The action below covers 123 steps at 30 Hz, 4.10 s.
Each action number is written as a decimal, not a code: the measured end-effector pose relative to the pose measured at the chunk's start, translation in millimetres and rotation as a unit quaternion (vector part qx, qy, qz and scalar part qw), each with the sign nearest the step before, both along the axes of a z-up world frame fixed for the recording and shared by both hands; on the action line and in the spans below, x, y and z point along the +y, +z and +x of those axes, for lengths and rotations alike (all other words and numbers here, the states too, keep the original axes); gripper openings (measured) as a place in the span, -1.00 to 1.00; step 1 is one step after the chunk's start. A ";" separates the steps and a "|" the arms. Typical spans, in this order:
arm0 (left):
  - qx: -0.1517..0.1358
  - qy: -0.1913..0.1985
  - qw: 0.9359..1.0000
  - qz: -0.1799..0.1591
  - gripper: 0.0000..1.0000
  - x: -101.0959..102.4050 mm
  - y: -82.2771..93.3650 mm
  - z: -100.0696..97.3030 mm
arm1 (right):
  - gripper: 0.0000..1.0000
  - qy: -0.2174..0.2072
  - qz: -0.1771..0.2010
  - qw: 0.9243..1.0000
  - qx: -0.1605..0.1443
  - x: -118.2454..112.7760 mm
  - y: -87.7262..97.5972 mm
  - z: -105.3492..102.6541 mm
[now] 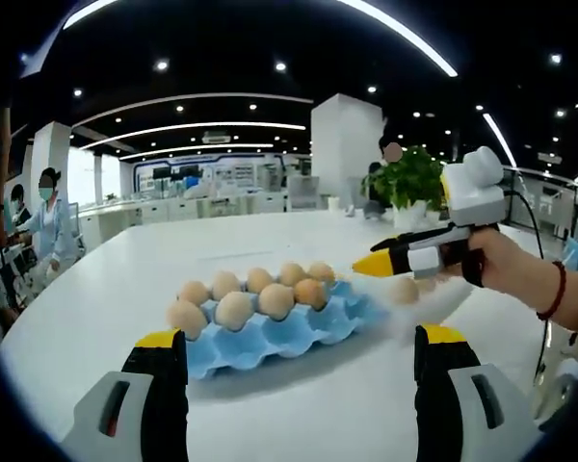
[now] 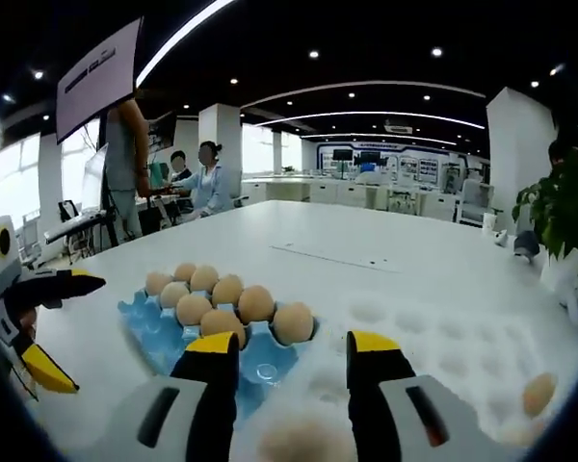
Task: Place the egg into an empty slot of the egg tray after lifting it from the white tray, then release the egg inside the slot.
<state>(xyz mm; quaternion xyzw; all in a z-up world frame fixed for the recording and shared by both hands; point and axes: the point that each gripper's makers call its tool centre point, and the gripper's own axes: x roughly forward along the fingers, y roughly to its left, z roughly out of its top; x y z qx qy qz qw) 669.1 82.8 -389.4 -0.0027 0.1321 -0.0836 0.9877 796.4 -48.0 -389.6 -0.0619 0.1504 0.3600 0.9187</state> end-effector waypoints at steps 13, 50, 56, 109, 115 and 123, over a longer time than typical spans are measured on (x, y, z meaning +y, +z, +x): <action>-0.020 0.003 1.000 -0.011 1.00 -12.9 6.6 -5.4 | -0.06 -0.051 0.010 0.999 0.000 -54.9 4.7 4.8; -0.010 -0.010 1.000 -0.013 1.00 -27.3 3.8 -4.3 | -0.06 -0.147 -0.007 0.989 -0.006 -162.9 2.7 23.1; -0.008 -0.009 1.000 -0.013 1.00 -26.8 4.7 -5.9 | -0.07 -0.170 -0.021 0.985 -0.008 -184.1 -4.7 26.6; -0.001 -0.002 1.000 -0.004 1.00 -11.9 0.1 4.4 | -0.41 -0.262 -0.029 0.964 0.043 -243.4 -38.5 59.9; 0.000 -0.006 1.000 -0.001 1.00 -13.5 0.5 2.6 | -0.41 -0.261 -0.013 0.964 0.039 -244.1 -37.6 62.6; -0.001 -0.005 1.000 0.003 1.00 -12.4 1.4 1.2 | -0.42 -0.260 -0.006 0.964 0.047 -244.6 -36.7 64.2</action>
